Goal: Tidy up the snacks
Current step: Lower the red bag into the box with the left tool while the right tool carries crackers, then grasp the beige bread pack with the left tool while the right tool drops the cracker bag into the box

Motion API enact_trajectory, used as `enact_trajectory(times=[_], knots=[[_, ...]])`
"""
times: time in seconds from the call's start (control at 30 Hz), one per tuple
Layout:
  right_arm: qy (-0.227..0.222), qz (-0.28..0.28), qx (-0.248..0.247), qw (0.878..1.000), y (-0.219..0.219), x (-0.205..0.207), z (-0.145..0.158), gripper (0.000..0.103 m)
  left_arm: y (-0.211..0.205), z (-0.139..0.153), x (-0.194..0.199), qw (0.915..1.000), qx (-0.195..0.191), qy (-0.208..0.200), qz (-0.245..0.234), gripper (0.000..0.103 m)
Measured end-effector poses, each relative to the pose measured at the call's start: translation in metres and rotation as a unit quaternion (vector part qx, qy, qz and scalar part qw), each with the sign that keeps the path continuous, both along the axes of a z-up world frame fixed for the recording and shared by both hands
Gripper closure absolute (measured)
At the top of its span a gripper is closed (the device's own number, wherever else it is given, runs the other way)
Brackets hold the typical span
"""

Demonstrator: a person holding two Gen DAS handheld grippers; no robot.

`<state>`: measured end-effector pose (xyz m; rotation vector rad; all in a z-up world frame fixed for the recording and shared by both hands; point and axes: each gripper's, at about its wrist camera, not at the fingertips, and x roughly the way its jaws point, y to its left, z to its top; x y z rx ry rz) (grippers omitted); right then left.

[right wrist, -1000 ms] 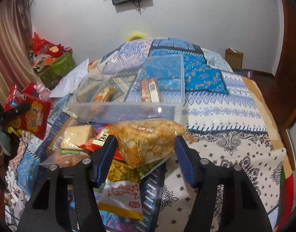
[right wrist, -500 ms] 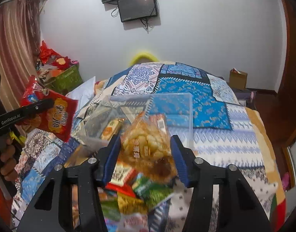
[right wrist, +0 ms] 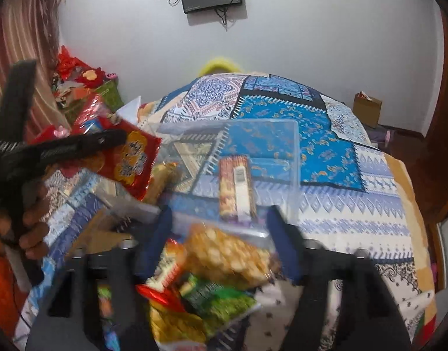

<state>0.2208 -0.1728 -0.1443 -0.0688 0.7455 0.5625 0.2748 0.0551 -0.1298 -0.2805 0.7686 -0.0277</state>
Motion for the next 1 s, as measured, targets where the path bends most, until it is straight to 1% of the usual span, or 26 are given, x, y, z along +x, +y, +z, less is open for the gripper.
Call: enact_trajectory(times=[0.07, 0.13, 0.2, 0.23, 0.27, 0.33, 0.43, 0.47, 0.5, 0.53, 0.6, 0.67, 0.77, 0.87, 0.93, 0.97, 1.0], knots=[[0.018, 0.002, -0.011, 1.000, -0.001, 0.001, -0.009, 0.036, -0.003, -0.007, 0.005, 1.0000, 0.002, 0.008, -0.003, 0.080], [0.035, -0.002, -0.010, 0.999, -0.002, 0.003, -0.018, 0.036, -0.008, -0.012, 0.009, 0.9998, 0.004, 0.016, -0.008, 0.080], [0.053, -0.010, 0.000, 0.999, -0.004, 0.007, -0.026, 0.032, -0.012, -0.018, 0.010, 0.9996, 0.008, 0.024, -0.012, 0.079], [0.057, -0.015, 0.005, 0.998, -0.005, 0.009, -0.028, 0.026, -0.013, -0.021, 0.011, 0.9994, 0.010, 0.029, -0.014, 0.079], [0.060, -0.017, 0.006, 0.998, -0.005, 0.012, -0.029, 0.023, -0.014, -0.025, 0.012, 0.9992, 0.013, 0.036, -0.015, 0.080], [0.059, -0.015, 0.000, 0.998, -0.001, 0.014, -0.030, 0.021, -0.015, -0.031, 0.014, 0.9984, 0.021, 0.052, -0.013, 0.079], [0.058, -0.009, -0.020, 0.998, 0.009, 0.017, -0.033, 0.017, -0.013, -0.037, 0.014, 0.9976, 0.026, 0.063, -0.008, 0.078], [0.061, -0.007, -0.024, 0.998, 0.010, 0.019, -0.036, 0.014, -0.012, -0.038, 0.014, 0.9976, 0.024, 0.065, -0.006, 0.073], [0.062, -0.009, -0.029, 0.998, 0.013, 0.020, -0.037, 0.013, -0.011, -0.038, 0.013, 0.9976, 0.021, 0.065, -0.005, 0.066], [0.062, -0.013, -0.029, 0.998, 0.013, 0.020, -0.038, 0.011, -0.010, -0.037, 0.011, 0.9977, 0.018, 0.065, -0.004, 0.064], [0.063, -0.017, -0.030, 0.997, 0.012, 0.022, -0.039, 0.009, -0.009, -0.034, 0.008, 0.9981, 0.022, 0.058, -0.006, 0.053], [0.065, -0.019, -0.030, 0.997, 0.012, 0.023, -0.041, 0.006, -0.010, -0.028, 0.003, 0.9982, 0.033, 0.050, -0.005, 0.047], [0.079, -0.021, -0.029, 0.996, 0.011, 0.026, -0.045, 0.002, -0.010, -0.017, -0.007, 0.9985, 0.041, 0.035, -0.012, 0.046], [0.109, -0.031, -0.002, 0.994, 0.004, 0.032, -0.051, 0.003, -0.011, -0.005, -0.018, 0.9985, 0.050, 0.019, -0.015, 0.040], [0.117, -0.035, 0.010, 0.992, 0.001, 0.033, -0.053, 0.006, -0.010, 0.001, -0.027, 0.9981, 0.057, 0.013, -0.017, 0.039], [0.117, -0.031, 0.013, 0.993, 0.000, 0.032, -0.053, 0.016, -0.010, 0.002, -0.029, 0.9980, 0.060, 0.012, -0.018, 0.039], [0.119, -0.028, 0.016, 0.992, 0.000, 0.031, -0.052, 0.022, -0.010, 0.004, -0.033, 0.9976, 0.065, 0.011, -0.020, 0.038]])
